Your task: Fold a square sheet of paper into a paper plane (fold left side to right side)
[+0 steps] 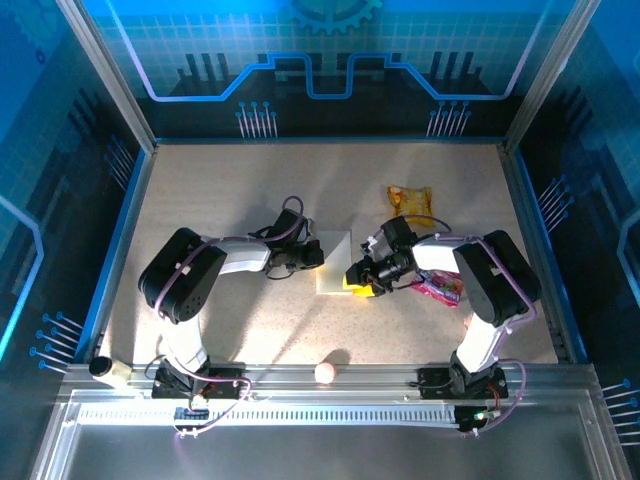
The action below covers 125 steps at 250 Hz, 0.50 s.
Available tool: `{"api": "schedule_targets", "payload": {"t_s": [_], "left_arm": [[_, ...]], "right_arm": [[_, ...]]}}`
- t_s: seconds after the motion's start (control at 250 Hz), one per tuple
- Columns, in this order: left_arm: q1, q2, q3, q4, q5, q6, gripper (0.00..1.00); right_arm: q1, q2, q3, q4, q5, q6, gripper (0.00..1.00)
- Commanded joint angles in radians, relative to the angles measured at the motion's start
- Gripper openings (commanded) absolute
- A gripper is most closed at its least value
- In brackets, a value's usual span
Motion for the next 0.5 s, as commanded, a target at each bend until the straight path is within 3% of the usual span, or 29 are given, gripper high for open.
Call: {"api": "schedule_targets", "payload": {"t_s": [0.0, 0.495], "left_arm": [[-0.010, -0.008, -0.029, -0.047, 0.001, -0.009, 0.00], [-0.011, -0.012, -0.037, -0.033, 0.011, -0.009, 0.00]], "right_arm": [[0.018, 0.038, 0.038, 0.074, -0.002, 0.005, 0.45], [0.009, 0.057, 0.105, 0.122, 0.036, 0.020, 0.42]]}}
